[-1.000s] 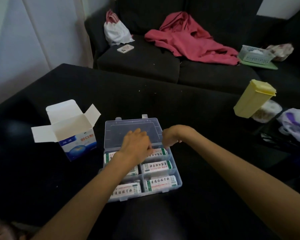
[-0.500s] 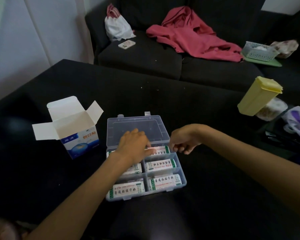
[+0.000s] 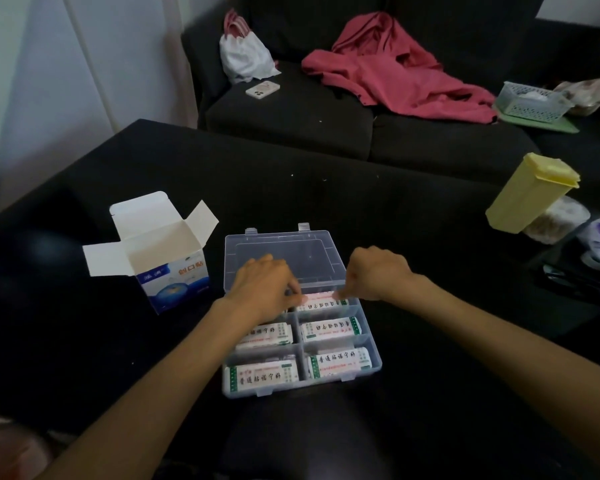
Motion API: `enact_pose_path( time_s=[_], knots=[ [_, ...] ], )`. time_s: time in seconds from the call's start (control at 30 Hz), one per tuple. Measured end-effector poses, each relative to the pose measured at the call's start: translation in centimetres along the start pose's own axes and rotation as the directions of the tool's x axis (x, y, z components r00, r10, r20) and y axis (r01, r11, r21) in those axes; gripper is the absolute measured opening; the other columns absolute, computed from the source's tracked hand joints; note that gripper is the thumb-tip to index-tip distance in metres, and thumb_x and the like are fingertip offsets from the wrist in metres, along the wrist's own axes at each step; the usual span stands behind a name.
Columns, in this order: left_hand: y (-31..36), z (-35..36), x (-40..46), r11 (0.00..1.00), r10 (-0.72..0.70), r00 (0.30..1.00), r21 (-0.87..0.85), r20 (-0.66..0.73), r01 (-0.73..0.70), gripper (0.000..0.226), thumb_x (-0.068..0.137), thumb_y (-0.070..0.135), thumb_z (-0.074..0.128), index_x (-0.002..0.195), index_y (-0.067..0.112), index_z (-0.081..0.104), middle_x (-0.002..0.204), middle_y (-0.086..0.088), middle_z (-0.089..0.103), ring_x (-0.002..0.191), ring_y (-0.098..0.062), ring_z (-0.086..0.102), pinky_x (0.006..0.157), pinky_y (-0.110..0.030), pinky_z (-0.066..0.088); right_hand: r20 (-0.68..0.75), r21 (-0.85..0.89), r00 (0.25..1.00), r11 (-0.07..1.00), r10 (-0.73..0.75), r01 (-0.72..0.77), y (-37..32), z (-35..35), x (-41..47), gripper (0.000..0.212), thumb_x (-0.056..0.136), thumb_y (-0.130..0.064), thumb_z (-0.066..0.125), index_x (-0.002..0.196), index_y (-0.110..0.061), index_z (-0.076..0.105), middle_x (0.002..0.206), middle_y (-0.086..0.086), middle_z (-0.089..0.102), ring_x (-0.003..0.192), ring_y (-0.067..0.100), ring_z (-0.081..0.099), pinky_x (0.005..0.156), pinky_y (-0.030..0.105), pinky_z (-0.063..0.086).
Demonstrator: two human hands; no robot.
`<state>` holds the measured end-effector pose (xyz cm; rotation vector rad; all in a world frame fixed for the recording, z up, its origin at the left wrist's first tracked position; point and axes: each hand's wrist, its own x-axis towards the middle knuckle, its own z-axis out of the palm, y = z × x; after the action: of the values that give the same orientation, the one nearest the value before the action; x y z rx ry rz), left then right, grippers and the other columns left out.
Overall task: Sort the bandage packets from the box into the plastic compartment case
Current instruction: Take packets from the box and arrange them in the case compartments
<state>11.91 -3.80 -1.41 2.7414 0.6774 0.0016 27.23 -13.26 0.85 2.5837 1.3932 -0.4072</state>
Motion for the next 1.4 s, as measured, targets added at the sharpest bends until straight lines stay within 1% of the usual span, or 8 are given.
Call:
enact_pose_path(
  time_s=[0.13, 0.27, 0.57, 0.7, 0.8, 1.0, 1.2, 1.4],
  knots=[
    [0.1, 0.1, 0.2, 0.999, 0.01, 1.0, 0.033, 0.024, -0.011, 0.024, 0.09, 0.04, 0.057, 0.109, 0.031, 0.069, 0.1, 0.006, 0.055, 0.097, -0.012, 0.04, 0.089, -0.032, 0.034, 0.026, 0.099, 0.99, 0.986, -0.14, 0.137, 0.3, 0.1, 0.3, 0.032, 0.079, -0.043, 0.069, 0.103, -0.023, 0.067, 0.111, -0.005, 0.065, 0.093, 0.013, 0.061, 0.078, 0.03, 0.053],
    [0.2, 0.1, 0.4, 0.998, 0.015, 0.999, 0.055, 0.052, -0.018, 0.026, 0.091, 0.042, 0.055, 0.11, 0.03, 0.069, 0.104, 0.004, 0.057, 0.103, -0.015, 0.044, 0.085, -0.031, 0.033, 0.06, 0.123, 0.984, 0.98, -0.165, 0.157, 0.5, 1.0, 0.5, 0.028, 0.082, -0.037, 0.068, 0.106, -0.024, 0.066, 0.121, -0.003, 0.06, 0.1, 0.014, 0.059, 0.078, 0.026, 0.049],
    [-3.7, -3.9, -2.9, 0.972, -0.12, 0.989, -0.211, -0.086, 0.099, 0.019, 0.09, 0.035, 0.059, 0.105, 0.028, 0.07, 0.088, 0.016, 0.058, 0.078, 0.001, 0.05, 0.071, -0.023, 0.04, -0.088, 0.414, 0.981, 0.889, -0.172, 0.193, -0.2, -2.3, -1.7, 0.014, 0.082, -0.032, 0.068, 0.091, -0.021, 0.069, 0.074, -0.016, 0.055, 0.062, 0.0, 0.049, 0.057, 0.014, 0.037],
    [-5.0, -3.5, -5.1, 0.983, -0.139, 0.988, -0.127, -0.06, 0.131, 0.017, 0.089, 0.033, 0.062, 0.103, 0.029, 0.071, 0.078, 0.018, 0.052, 0.07, 0.001, 0.047, 0.064, -0.018, 0.035, 0.024, 0.522, 0.986, 0.843, -0.167, 0.13, -3.6, -2.2, -1.2, 0.015, 0.087, -0.023, 0.064, 0.082, -0.01, 0.068, 0.08, 0.002, 0.066, 0.073, 0.01, 0.062, 0.07, 0.023, 0.051],
    [-4.9, -2.6, -5.8, 0.988, -0.136, 0.99, -0.079, -0.037, 0.132, 0.021, 0.091, 0.034, 0.059, 0.109, 0.032, 0.069, 0.077, 0.017, 0.047, 0.075, -0.002, 0.046, 0.072, -0.021, 0.036, 0.212, 0.441, 0.964, 0.896, -0.16, 0.052, -5.7, -2.0, -0.7, 0.013, 0.088, -0.025, 0.062, 0.09, -0.013, 0.062, 0.092, 0.004, 0.061, 0.081, 0.013, 0.056, 0.068, 0.024, 0.044],
    [-5.2, -1.7, -5.8, 0.988, -0.127, 0.992, -0.088, -0.015, 0.126, 0.026, 0.092, 0.035, 0.057, 0.116, 0.029, 0.066, 0.083, 0.013, 0.046, 0.082, -0.003, 0.043, 0.074, -0.021, 0.035, 0.425, 0.213, 0.896, 0.976, -0.127, 0.038, -8.2, -2.8, 0.0, 0.034, 0.094, -0.02, 0.05, 0.125, -0.005, 0.053, 0.134, 0.014, 0.051, 0.124, 0.028, 0.049, 0.099, 0.033, 0.042],
    [-6.2, -1.4, -5.5, 0.988, -0.124, 0.992, -0.089, -0.009, 0.122, 0.026, 0.088, 0.041, 0.061, 0.112, 0.033, 0.068, 0.081, 0.014, 0.045, 0.081, -0.005, 0.046, 0.076, -0.022, 0.041, 0.38, 0.066, 0.919, 0.994, -0.109, 0.091, -10.2, -2.3, -0.3, 0.037, 0.097, -0.015, 0.043, 0.131, -0.001, 0.046, 0.134, 0.014, 0.051, 0.122, 0.025, 0.049, 0.095, 0.031, 0.041],
    [-6.5, -1.4, -5.0, 0.994, -0.094, 0.995, -0.054, 0.045, 0.096, 0.026, 0.09, 0.042, 0.058, 0.114, 0.034, 0.067, 0.086, 0.011, 0.05, 0.084, -0.008, 0.045, 0.075, -0.024, 0.039, 0.252, 0.142, 0.964, 0.989, -0.084, 0.049, -8.7, -1.5, 0.0, 0.04, 0.087, -0.029, 0.063, 0.119, -0.01, 0.051, 0.115, 0.006, 0.056, 0.109, 0.024, 0.054, 0.086, 0.031, 0.043]
  ],
)
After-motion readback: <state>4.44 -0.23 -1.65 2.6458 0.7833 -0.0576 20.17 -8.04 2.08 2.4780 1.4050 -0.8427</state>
